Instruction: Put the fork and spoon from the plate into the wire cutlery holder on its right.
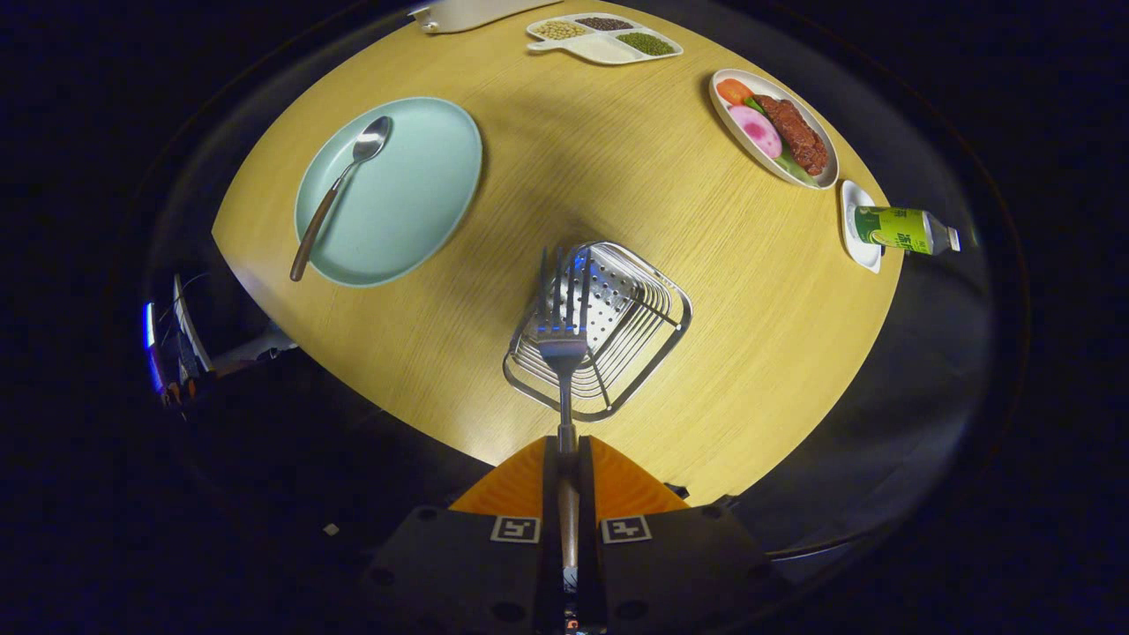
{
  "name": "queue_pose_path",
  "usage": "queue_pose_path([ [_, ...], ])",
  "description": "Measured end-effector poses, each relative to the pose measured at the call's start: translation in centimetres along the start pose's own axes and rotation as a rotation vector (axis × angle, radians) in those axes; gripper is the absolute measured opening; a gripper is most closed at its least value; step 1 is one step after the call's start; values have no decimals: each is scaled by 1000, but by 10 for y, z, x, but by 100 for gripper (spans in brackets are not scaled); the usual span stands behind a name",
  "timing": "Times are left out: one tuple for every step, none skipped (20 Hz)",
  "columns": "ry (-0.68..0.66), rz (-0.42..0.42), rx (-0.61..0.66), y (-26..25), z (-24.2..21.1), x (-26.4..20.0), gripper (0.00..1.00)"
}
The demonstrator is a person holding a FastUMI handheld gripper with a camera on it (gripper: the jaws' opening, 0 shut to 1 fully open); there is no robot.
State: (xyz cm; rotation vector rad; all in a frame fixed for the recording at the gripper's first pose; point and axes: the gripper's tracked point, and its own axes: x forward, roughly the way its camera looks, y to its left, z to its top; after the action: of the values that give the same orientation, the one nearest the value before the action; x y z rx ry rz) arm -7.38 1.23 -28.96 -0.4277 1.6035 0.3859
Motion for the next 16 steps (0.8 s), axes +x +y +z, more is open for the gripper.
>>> queue_pose_path([
  [-8, 0, 6, -2, -3, -2, 11],
  [-13, 3, 12, -1, -8, -3, 11],
  [-10, 9, 16, -1, -13, -3, 11],
  [-4, 11, 18, -2, -19, -3, 11],
  [6, 11, 20, -3, -22, -3, 11],
  [15, 13, 23, -3, -24, 0, 10],
  [24, 16, 34, -4, -23, 2, 11],
  [32, 27, 47, -2, -21, 5, 11],
  [40, 40, 59, -1, -17, 6, 10],
  [52, 51, 67, -2, -15, 7, 10],
  [67, 56, 70, -3, -13, 8, 11],
  [85, 57, 68, -4, -12, 9, 11],
  [110, 56, 62, -6, -13, 9, 11],
  [142, 56, 50, -8, -16, 9, 11],
  [182, 57, 33, -10, -21, 9, 11],
  [225, 53, 15, -11, -26, 9, 10],
])
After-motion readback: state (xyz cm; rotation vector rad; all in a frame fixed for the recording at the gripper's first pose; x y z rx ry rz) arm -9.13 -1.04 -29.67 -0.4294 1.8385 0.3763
